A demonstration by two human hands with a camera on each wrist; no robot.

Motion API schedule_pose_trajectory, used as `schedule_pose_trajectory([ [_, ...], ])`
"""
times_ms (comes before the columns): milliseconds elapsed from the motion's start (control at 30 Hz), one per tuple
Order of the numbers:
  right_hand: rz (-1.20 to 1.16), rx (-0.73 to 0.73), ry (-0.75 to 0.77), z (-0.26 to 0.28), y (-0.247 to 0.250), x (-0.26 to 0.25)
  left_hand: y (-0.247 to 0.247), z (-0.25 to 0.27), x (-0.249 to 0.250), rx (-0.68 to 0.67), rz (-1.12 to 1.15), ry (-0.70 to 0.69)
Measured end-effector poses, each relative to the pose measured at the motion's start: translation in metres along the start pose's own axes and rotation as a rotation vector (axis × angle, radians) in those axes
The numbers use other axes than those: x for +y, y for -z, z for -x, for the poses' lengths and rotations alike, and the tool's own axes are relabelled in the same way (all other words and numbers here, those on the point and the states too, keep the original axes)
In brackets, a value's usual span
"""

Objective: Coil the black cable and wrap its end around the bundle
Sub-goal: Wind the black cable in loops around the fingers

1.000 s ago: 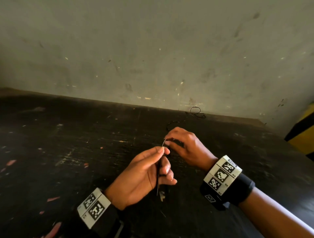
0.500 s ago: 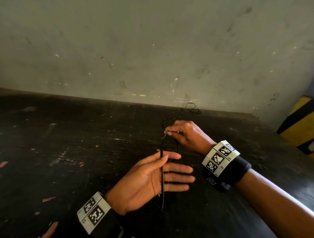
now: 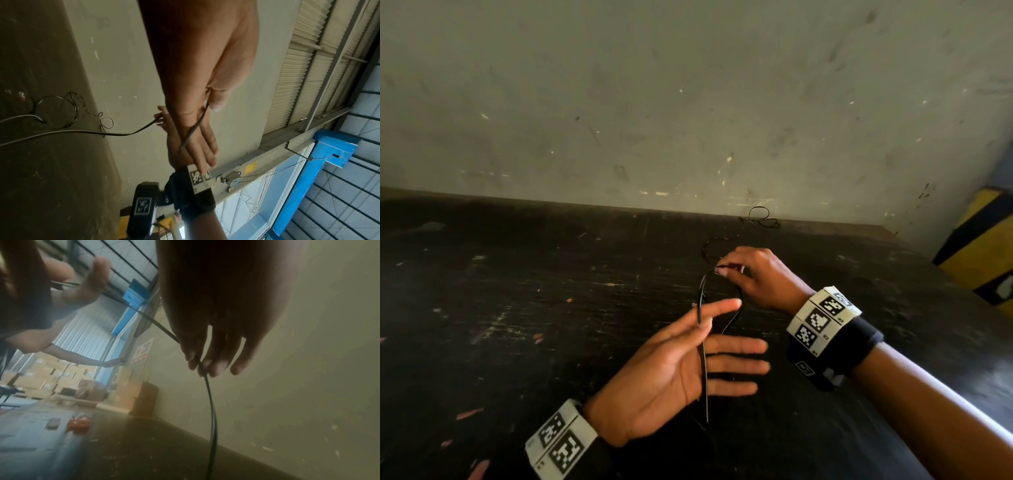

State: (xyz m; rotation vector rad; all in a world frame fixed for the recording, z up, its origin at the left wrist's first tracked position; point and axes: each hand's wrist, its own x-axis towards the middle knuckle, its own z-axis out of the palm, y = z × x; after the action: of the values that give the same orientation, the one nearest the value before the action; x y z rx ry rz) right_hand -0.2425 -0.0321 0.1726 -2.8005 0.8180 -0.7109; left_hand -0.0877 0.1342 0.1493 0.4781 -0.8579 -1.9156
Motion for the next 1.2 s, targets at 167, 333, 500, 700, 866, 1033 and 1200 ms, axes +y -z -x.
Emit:
schedule_pose_trajectory([
  [167,-0.208,-0.18,-0.112,0.019,-0.016,-0.007,0.003,-0.005,0.009,-0.069,0.012,-0.11],
  [333,-0.334,-0.348,-0.146,0.052,-0.039,-0.042,0.017,-0.014,0.024,0.069,-0.008,-0.255],
  [500,-0.441,-0.547,-0.196,0.069,-0.039,-0.075,0.044,-0.022,0.024,0.186,-0.06,-0.275],
  [700,-0.459,-0.63,-0.207,0.077,-0.016,-0.081,0.056,-0.02,0.02,0.279,-0.19,-0.219],
  [866,-0.334,-0.686,-0.198,0.087,0.01,-0.076,0.065,-0.012,0.028,0.382,-0.359,-0.2],
  [1033,-0.043,-0.248,0.103,0.065,0.048,-0.08,0.062,-0.007,0.015,0.254,-0.44,-0.019],
  [1200,0.027,-0.089,0.185,0.015,0.073,-0.076,0.035,-0.006,-0.004,0.006,-0.357,0.149],
])
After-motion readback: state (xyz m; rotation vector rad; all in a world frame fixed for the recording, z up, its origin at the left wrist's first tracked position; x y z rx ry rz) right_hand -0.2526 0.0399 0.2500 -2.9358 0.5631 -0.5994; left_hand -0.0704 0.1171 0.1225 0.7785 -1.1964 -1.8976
